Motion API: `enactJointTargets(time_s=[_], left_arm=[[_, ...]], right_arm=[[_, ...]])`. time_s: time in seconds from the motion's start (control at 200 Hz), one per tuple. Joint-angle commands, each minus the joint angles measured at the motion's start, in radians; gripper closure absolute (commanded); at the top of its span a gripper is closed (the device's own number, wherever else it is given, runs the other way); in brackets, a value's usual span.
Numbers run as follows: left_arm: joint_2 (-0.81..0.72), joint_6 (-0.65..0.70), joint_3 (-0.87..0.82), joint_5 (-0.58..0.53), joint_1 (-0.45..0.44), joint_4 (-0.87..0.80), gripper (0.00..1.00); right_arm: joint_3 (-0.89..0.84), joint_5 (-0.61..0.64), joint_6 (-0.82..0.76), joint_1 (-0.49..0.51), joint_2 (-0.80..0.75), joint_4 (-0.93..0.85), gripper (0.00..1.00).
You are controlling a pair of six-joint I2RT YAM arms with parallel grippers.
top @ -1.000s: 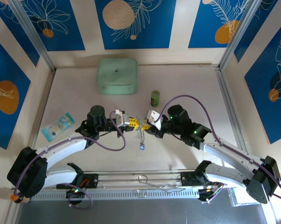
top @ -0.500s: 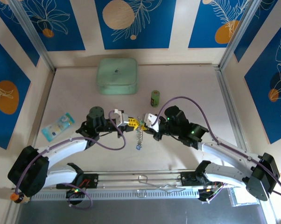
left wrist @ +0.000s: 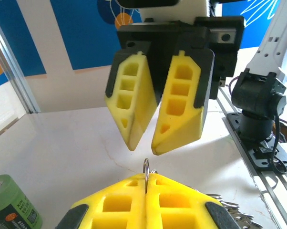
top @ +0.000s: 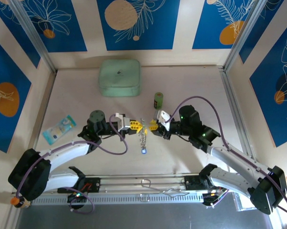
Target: Put the keys on the keyring
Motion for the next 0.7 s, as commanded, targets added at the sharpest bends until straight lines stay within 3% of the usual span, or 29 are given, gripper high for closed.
enactJointTargets(time_s=[0.0,0.42,0.585,0.695], left_arm=[[-0.004,0.024,-0.011,0.062,-0.007,0.081,1.00],[-0.002,-0.001,-0.013,0.103,-0.007,0.122,1.00],[0.000,-0.010,-0.013,0.109,-0.008,0.131,1.00],[0.001,-0.012,-0.013,0.107,-0.008,0.132,1.00]], right_arm=[[-0.003,-0.135,0.066,-0.002,0.011,0.051,0.76],[0.019,-0.130,0.079,0.018,0.068,0.090,0.78],[0.022,-0.132,0.088,0.023,0.089,0.132,0.84],[0.026,-0.143,0.098,0.026,0.106,0.158,0.93]])
